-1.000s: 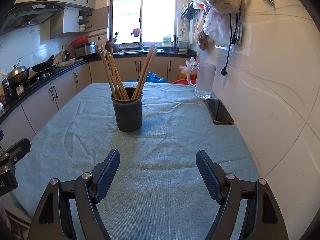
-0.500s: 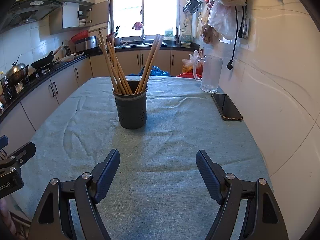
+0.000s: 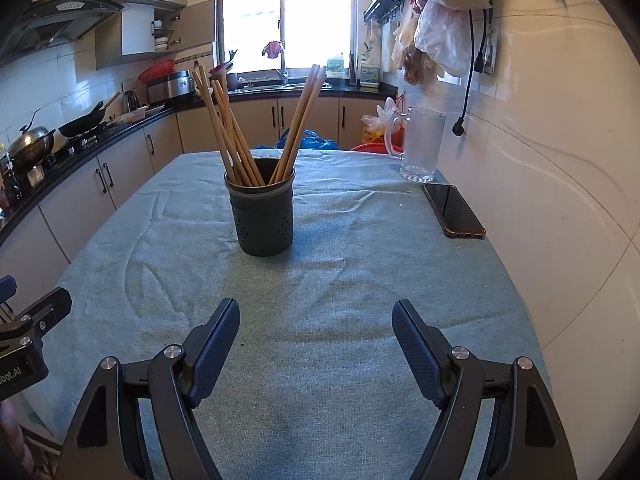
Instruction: Organize utensils
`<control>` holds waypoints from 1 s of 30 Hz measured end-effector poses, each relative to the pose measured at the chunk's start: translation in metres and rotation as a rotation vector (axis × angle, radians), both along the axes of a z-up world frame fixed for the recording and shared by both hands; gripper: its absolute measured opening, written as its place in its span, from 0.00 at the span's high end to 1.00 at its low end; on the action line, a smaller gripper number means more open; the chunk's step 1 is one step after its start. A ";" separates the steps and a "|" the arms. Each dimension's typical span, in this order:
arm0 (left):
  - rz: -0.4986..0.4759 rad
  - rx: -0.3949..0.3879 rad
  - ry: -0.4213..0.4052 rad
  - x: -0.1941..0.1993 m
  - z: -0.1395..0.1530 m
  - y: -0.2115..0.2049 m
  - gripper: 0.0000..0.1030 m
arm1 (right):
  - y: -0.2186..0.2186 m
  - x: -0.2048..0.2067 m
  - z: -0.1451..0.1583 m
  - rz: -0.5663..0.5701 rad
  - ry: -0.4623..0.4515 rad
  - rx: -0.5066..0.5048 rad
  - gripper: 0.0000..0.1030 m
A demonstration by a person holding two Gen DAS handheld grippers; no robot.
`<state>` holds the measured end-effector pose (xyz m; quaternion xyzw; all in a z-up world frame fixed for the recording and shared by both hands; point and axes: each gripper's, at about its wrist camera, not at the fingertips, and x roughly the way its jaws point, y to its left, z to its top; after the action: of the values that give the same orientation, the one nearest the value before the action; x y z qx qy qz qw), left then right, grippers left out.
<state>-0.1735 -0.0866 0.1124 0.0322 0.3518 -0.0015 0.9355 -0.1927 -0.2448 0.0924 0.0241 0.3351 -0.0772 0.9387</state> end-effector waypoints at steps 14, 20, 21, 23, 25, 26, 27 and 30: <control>-0.008 0.005 0.003 -0.004 -0.003 -0.003 0.00 | 0.000 -0.003 -0.002 0.002 -0.004 0.007 0.20; -0.008 0.020 0.005 -0.006 -0.005 -0.006 0.00 | 0.002 -0.005 -0.002 0.000 -0.008 0.002 0.20; -0.007 0.021 0.007 -0.006 -0.006 -0.006 0.00 | 0.002 -0.006 -0.003 -0.001 -0.007 0.003 0.19; -0.008 0.017 0.012 -0.006 -0.006 -0.005 0.00 | 0.002 -0.006 -0.003 -0.003 -0.004 0.005 0.19; -0.009 0.011 0.016 -0.006 -0.007 -0.004 0.00 | 0.001 -0.006 -0.004 -0.006 -0.001 0.008 0.19; -0.009 0.009 0.017 -0.006 -0.007 -0.004 0.00 | 0.001 -0.006 -0.004 -0.006 0.000 0.009 0.19; -0.009 0.009 0.017 -0.006 -0.007 -0.004 0.00 | 0.001 -0.006 -0.004 -0.006 0.000 0.009 0.19; -0.011 0.009 0.021 -0.005 -0.007 -0.004 0.00 | 0.002 -0.005 -0.004 -0.004 0.002 0.007 0.19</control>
<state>-0.1787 -0.0907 0.1050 0.0383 0.3613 -0.0054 0.9316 -0.1980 -0.2430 0.0887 0.0280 0.3361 -0.0778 0.9382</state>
